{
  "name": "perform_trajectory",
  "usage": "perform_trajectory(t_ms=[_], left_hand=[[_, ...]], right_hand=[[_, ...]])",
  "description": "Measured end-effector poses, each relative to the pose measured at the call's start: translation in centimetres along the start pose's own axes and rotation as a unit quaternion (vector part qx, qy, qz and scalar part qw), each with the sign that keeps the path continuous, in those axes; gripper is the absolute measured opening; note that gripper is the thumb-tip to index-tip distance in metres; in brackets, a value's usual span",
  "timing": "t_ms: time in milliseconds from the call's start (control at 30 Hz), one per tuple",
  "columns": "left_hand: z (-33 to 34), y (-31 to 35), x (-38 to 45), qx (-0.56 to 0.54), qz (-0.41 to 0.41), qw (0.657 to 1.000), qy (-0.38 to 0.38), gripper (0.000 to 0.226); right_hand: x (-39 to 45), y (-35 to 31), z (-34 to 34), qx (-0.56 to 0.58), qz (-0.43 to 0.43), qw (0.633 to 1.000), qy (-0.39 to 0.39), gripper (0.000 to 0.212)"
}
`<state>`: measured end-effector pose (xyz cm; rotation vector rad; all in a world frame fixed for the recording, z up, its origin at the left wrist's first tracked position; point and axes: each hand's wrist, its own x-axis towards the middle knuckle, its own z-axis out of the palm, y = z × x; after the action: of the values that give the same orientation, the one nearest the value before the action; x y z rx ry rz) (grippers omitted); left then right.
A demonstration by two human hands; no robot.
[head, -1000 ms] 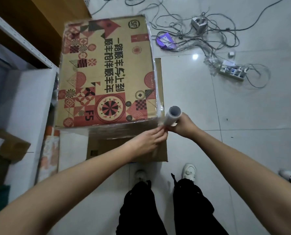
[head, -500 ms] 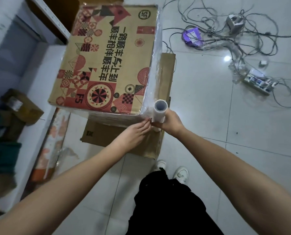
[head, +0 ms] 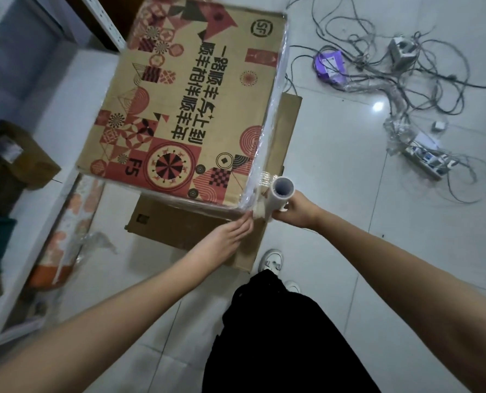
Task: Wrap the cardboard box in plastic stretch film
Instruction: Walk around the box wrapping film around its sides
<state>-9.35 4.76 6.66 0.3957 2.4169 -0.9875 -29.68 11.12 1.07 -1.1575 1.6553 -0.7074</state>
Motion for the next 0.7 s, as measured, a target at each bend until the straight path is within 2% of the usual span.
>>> perform_trajectory(t_ms=[133,267,333,467,600,700], left_hand=[[-0.2,0.7,0.2,-0.035,-0.036,0.998,0.026,0.047],[0.0,1.4,0.9,-0.059,-0.060,0.996,0.034,0.046],[-0.1,1.4,1.2,-0.076,-0.080,0.993,0.036,0.047],[-0.5,2.1,1.7,-0.119,-0.124,0.985,0.015,0.046],[-2.0,2.3,2.4,-0.157,-0.189,0.969,-0.019,0.046],[-3.1,3.0,2.7,-0.161,-0.230,0.958,-0.060,0.050]], right_hand=[[0.2,-0.3,-0.3,-0.003,0.027,0.999,-0.017,0.037],[0.8,-0.4,-0.2,-0.008,0.063,0.998,0.015,0.038],[1.4,-0.4,-0.6,-0.006,0.065,0.998,0.005,0.040],[2.5,-0.3,-2.0,-0.015,0.015,0.999,-0.030,0.060],[3.6,0.0,-3.1,0.021,-0.005,0.997,-0.071,0.050],[4.4,0.0,-4.2,0.003,-0.052,0.990,-0.133,0.045]])
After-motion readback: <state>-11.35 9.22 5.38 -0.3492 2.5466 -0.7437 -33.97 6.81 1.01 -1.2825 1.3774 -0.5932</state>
